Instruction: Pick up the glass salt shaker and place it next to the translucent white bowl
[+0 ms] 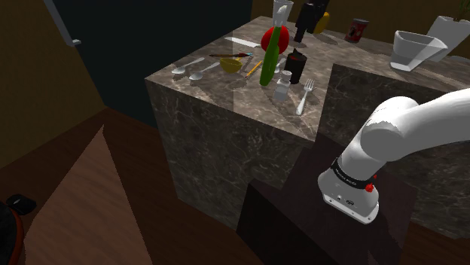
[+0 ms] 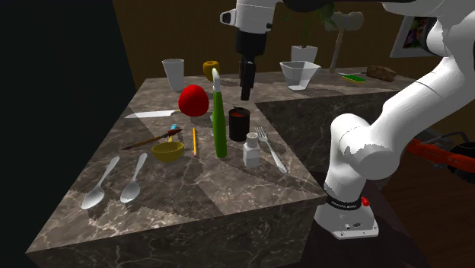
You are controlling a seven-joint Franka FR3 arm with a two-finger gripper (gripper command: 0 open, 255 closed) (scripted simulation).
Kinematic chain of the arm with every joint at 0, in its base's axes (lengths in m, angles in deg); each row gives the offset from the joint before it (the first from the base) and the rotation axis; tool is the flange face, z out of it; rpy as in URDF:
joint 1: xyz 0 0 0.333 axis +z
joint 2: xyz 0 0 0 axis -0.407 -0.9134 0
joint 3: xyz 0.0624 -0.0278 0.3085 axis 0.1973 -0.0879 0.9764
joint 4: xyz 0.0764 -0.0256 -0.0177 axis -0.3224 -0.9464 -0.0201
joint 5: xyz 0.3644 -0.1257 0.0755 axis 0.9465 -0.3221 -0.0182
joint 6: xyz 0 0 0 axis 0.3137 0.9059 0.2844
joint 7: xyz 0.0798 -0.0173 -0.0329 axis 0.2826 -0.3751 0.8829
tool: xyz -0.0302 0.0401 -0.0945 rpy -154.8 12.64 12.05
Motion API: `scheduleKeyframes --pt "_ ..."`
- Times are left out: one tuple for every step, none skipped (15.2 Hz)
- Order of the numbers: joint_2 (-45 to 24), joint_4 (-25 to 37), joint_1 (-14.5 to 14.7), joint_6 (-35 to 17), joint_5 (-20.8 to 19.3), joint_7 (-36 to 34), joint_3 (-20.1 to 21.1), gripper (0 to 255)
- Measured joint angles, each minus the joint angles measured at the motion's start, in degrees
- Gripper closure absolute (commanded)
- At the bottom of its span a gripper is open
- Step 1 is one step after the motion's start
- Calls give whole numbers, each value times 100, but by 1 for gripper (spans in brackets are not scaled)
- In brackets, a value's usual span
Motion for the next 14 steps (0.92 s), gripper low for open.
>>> scheduleKeyframes --pt "0 0 0 0 0 0 0 0" --pt "51 -87 30 -32 19 -13 39 0" --pt "131 -195 81 -52 55 -41 110 0" --pt "216 -350 137 -117 90 -56 175 0" --pt "318 -514 201 -169 133 -80 253 0" --pt "347 -624 269 -242 181 -107 335 0" --pt "388 -731 339 -301 227 -128 414 0" --pt "497 -880 412 -332 275 -142 489 0" --pt "563 -1046 483 -426 320 -157 561 0" --pt "700 -1209 571 -441 384 -190 655 0" --pt "845 -1409 669 -492 459 -237 761 0" --pt "918 -1517 742 -522 515 -269 842 0" --pt "919 -1585 774 -587 538 -278 876 0" --pt "941 -1675 789 -653 547 -277 886 0"
